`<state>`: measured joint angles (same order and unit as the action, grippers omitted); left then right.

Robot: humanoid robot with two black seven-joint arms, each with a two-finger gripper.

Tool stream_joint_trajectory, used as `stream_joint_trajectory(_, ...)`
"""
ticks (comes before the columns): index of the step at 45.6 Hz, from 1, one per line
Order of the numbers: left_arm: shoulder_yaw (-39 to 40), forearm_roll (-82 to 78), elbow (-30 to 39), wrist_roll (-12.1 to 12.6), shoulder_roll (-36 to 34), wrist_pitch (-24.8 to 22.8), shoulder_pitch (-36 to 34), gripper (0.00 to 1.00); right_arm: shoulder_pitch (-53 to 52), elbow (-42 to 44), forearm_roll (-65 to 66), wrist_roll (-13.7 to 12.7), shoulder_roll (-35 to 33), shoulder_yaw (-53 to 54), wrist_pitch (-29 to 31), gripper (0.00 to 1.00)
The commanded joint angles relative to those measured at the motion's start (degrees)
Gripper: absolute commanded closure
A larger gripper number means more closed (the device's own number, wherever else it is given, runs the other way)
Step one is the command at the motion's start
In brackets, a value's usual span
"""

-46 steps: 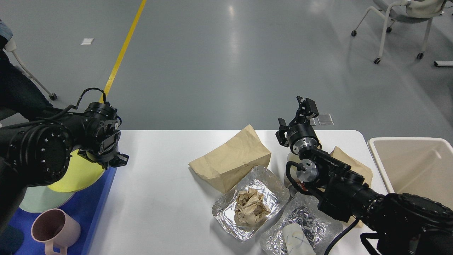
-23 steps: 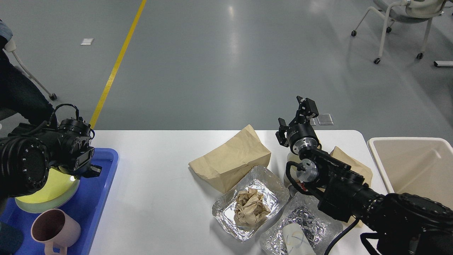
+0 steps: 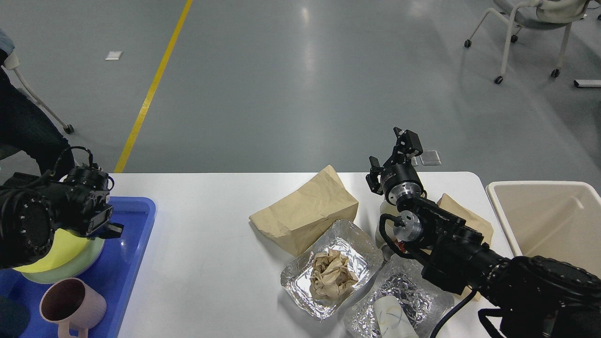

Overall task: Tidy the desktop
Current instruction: 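Lower the yellow plate onto the green plate and open the left gripper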

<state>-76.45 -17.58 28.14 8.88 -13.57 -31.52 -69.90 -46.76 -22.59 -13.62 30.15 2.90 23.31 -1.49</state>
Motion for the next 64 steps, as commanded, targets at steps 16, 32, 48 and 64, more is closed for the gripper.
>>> stream_joint_trajectory(16,0.60,-0.09,-0.01,-0.09,-1.55,3.13,1.43,1.00,0.00,0.00,0.00,0.00,0.00,-0.02,0.00,0.00)
stream_joint_trajectory(32,2.01,-0.09,-0.01,0.00,-1.02,3.22,1.43,0.99,0.00,0.00,0.00,0.00,0.00,-0.02,0.00,0.00)
stream_joint_trajectory(48,3.85,-0.09,-0.01,0.00,-1.11,5.15,2.13,0.88,0.00,0.00,0.00,0.00,0.00,-0.02,0.00,0.00)
stream_joint_trajectory(64,6.93,0.17,0.07,0.00,-2.07,5.33,1.61,0.51,0.00,0.00,0.00,0.00,0.00,-0.02,0.00,0.00)
